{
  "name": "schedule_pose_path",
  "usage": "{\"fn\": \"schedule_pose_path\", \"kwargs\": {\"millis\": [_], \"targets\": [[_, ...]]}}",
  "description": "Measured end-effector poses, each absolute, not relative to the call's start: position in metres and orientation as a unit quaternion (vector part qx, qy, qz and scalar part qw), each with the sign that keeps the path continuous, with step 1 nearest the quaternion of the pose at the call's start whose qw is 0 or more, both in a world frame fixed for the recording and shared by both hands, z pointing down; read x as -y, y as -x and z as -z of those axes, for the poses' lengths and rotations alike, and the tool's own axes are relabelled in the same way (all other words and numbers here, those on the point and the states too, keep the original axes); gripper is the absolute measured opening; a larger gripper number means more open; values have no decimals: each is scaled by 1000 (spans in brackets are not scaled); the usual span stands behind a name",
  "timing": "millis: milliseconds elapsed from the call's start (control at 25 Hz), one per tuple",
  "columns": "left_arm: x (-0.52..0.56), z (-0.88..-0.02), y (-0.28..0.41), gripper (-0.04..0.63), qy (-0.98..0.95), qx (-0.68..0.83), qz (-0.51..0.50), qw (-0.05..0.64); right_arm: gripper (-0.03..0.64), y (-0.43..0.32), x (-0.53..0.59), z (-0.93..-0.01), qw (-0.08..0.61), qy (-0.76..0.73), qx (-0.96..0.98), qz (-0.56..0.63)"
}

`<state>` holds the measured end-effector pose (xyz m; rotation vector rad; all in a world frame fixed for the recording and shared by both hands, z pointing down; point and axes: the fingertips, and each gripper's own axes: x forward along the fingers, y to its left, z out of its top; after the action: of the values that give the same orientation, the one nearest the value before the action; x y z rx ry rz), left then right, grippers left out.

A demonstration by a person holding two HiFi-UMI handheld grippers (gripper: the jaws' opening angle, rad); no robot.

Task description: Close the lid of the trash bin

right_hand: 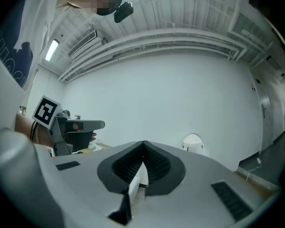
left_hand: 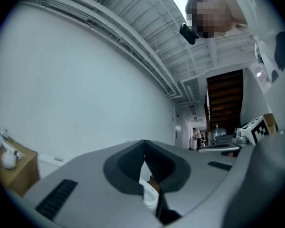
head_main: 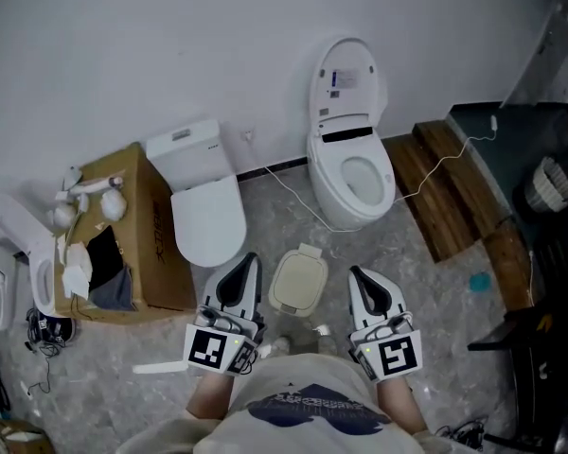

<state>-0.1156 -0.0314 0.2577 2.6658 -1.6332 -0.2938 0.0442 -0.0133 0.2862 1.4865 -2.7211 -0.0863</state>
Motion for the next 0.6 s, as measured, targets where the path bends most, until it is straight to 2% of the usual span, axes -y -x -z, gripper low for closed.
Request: {"fn": "schedule_pose_path", "kwargs": {"millis": [600], "targets": [[37, -251, 121, -2, -849, 521, 90, 6, 9, -46, 28, -273, -2, -495, 869, 8]]}}
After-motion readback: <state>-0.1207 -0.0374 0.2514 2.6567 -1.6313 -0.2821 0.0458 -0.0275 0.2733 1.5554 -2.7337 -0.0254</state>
